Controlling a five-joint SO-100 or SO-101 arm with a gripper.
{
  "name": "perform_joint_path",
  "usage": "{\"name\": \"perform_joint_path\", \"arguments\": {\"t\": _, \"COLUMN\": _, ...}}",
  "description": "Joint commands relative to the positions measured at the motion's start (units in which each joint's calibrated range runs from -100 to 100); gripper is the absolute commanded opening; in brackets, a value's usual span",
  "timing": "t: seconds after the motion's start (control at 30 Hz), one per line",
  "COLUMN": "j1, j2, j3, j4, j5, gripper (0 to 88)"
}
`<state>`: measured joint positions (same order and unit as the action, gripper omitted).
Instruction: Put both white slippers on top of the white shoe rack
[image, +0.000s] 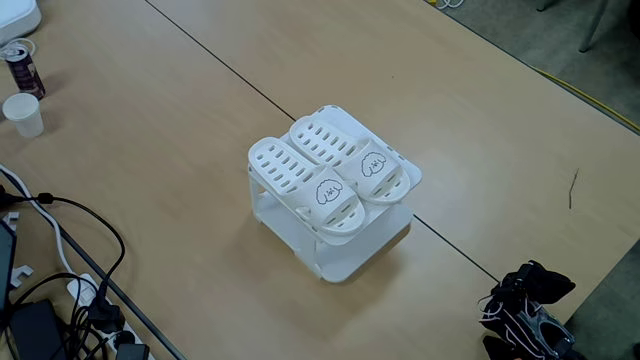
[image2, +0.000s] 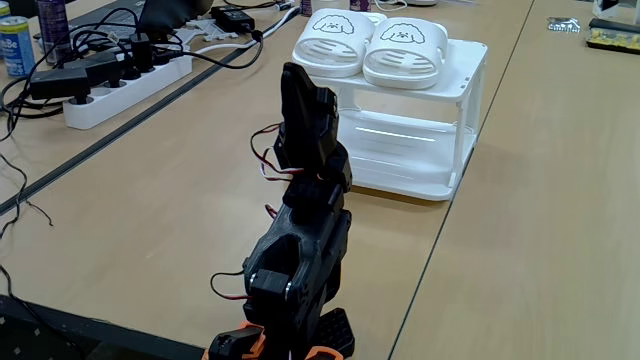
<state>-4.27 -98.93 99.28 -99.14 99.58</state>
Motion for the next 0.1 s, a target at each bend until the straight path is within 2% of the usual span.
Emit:
{"name": "perform_joint_path", "arguments": {"t": 0.0, "j1": 0.3, "j2": 0.0, "j3": 0.4, "j4": -0.3, "j5": 0.4, "gripper": 0.8}}
{"name": "perform_joint_path", "arguments": {"t": 0.07, "j1": 0.3, "j2": 0.0, "j3": 0.4, "j4": -0.3, "j5": 0.4, "gripper": 0.8}}
